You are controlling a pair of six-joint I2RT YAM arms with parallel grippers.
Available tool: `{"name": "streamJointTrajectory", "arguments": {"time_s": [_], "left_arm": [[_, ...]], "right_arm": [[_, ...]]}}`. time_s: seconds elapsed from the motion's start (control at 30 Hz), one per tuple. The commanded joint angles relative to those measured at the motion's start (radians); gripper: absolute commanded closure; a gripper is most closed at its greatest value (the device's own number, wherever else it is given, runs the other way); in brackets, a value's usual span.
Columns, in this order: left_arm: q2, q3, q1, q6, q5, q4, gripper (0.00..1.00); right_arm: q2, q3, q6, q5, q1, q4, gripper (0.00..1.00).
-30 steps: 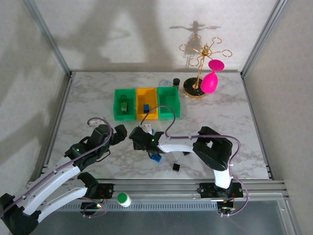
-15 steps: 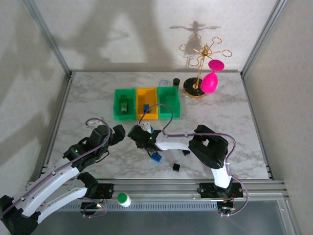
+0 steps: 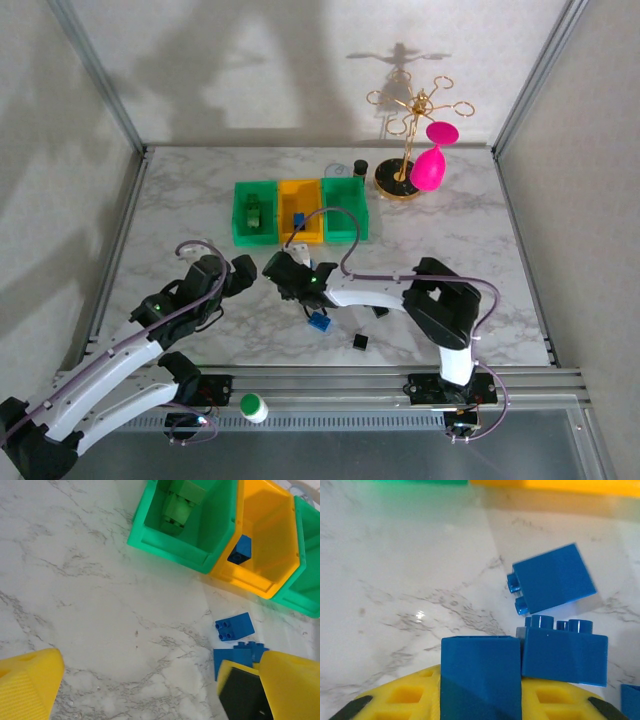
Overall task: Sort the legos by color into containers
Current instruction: Pick up the legos from the center of the table.
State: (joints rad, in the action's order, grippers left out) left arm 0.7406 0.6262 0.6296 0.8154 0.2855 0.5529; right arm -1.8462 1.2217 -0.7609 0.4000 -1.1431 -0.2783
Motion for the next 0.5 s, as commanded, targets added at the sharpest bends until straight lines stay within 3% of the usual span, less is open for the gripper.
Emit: {"name": "streamJointTrajectory", "arguments": {"time_s": [0.0,0.27,0.47], "left_arm": [[0.015,0.051,0.005,-0.016,0.024,-0.020,0.00],[0.080,0.111,0.004,-0.041,0.032,-0.039,0.01],[0.080,0.122,0.004,-0.039,0.029,-0.043,0.00]], "right_arm": [[0.094,-0.003,0.024,0.041,0.001,-0.023,0.73],[0.113,0.032,0.096,-0.002,0.057,0.000,0.72],[0.099,0.027,0.099,-0.100,0.122,0.057,0.73]]}}
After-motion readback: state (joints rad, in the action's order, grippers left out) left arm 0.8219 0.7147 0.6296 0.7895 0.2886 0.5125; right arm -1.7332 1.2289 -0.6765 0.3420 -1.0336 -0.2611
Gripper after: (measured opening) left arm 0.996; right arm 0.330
